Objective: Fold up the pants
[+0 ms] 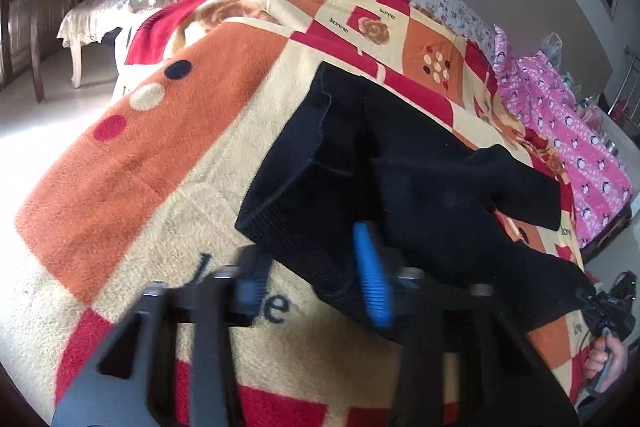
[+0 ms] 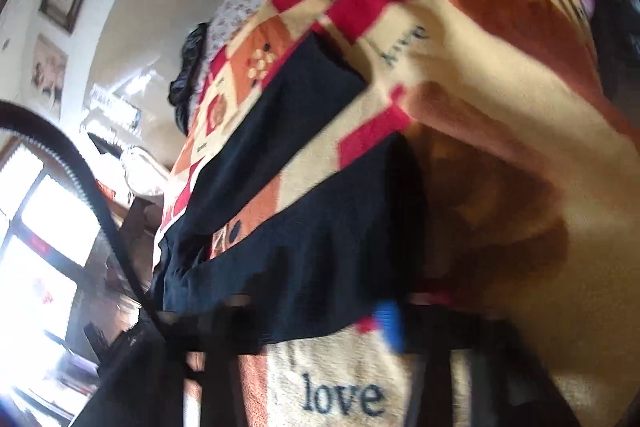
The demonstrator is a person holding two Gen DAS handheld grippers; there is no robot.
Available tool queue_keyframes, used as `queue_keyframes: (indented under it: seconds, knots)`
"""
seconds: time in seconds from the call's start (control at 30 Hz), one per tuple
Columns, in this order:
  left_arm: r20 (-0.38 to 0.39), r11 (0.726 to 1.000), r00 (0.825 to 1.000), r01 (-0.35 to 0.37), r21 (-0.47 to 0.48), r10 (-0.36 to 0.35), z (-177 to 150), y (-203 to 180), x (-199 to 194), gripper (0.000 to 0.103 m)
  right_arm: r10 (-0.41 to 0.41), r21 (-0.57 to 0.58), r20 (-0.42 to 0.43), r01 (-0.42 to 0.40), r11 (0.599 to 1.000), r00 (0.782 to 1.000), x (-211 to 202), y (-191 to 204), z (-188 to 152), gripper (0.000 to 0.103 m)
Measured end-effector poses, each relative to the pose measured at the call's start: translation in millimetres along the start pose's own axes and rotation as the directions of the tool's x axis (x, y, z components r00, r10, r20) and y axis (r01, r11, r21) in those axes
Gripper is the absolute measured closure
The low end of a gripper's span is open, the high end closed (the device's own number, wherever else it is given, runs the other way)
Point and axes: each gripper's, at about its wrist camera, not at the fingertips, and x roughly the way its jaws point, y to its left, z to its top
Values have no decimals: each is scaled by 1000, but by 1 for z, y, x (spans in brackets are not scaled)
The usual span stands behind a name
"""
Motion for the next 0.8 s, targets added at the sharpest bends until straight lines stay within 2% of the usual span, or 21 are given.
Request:
queue_keyframes:
  seconds: [0.07, 0.13, 0.27, 0.37, 0.47, 0.57, 0.67, 0.7, 0.73, 0.8]
  knots:
    - [-13, 998, 999, -40, -46, 39, 0, 2, 0, 96, -33, -53, 18, 34, 998, 999, -2, 10, 1, 99]
    - [14, 997, 999, -47, -68, 48, 0, 0, -9, 99, -59, -126, 52, 66, 990, 997, -10, 24, -1, 99]
    - [57, 996, 998, -17, -87, 22, -8, 0, -38, 99, -25, -143, 74, 36, 989, 997, -38, 37, -9, 99]
    - [50, 993, 999, 13, -117, -8, -17, 15, -56, 99, -7, -147, 55, 15, 989, 998, -59, 43, -15, 99]
    - [22, 981, 999, 51, -189, -48, -27, 36, -63, 99, 14, -104, 5, -13, 994, 1000, -67, 35, -23, 99]
    - [3, 973, 999, 48, -226, -49, -36, 51, -66, 99, 28, -76, -37, -31, 997, 999, -68, 27, -33, 99]
    - [-41, 978, 999, 2, -206, -11, -46, 48, -59, 97, -19, -71, -107, 11, 997, 994, -56, 16, -39, 99]
    - [-51, 980, 999, -26, -196, 16, -49, 48, -56, 90, -74, -70, -107, 67, 995, 991, -55, 11, -40, 99]
    - [-45, 981, 999, -33, -191, 25, -51, 49, -56, 89, -161, -70, -94, 155, 985, 982, -57, 3, -41, 98]
    - [-32, 984, 998, -49, -172, 44, -50, 52, -60, 83, -151, -15, -76, 150, 989, 986, -64, -8, -35, 97]
